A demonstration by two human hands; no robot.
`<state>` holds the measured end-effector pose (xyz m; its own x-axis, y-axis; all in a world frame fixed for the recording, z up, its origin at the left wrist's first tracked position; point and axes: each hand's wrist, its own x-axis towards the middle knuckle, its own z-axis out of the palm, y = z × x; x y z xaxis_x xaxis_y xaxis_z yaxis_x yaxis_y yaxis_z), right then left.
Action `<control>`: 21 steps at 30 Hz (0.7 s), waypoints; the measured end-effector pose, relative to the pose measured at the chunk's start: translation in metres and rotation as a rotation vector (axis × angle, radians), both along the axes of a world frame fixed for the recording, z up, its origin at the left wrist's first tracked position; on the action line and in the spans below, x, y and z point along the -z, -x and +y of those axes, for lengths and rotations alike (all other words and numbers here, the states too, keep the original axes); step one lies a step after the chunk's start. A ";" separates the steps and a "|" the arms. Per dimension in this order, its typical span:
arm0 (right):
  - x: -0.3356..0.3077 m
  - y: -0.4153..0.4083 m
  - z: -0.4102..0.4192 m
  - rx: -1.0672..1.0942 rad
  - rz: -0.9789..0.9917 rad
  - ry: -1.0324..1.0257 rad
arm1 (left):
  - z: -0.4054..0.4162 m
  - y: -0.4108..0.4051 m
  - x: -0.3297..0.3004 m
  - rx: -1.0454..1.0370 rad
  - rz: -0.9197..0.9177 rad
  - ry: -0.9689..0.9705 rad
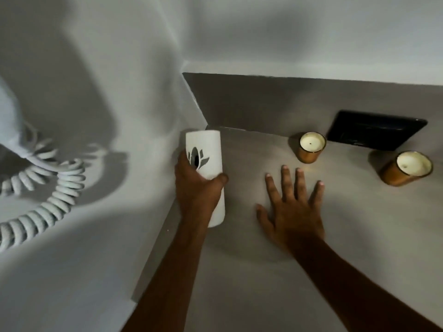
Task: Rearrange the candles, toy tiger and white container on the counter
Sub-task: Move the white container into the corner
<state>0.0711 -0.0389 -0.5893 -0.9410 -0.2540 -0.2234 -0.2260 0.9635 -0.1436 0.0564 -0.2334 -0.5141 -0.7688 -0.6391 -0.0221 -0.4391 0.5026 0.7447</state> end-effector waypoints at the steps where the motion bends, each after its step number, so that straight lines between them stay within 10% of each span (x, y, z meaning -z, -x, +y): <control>1: 0.000 0.000 0.000 -0.002 -0.004 -0.007 | 0.007 0.008 -0.001 -0.019 0.112 -0.002; 9: -0.001 -0.001 -0.001 0.004 -0.012 -0.027 | 0.030 0.067 0.021 -0.079 0.728 -0.138; 21: -0.007 -0.002 -0.002 -0.020 -0.039 0.202 | 0.039 0.011 0.063 -0.164 0.532 -0.134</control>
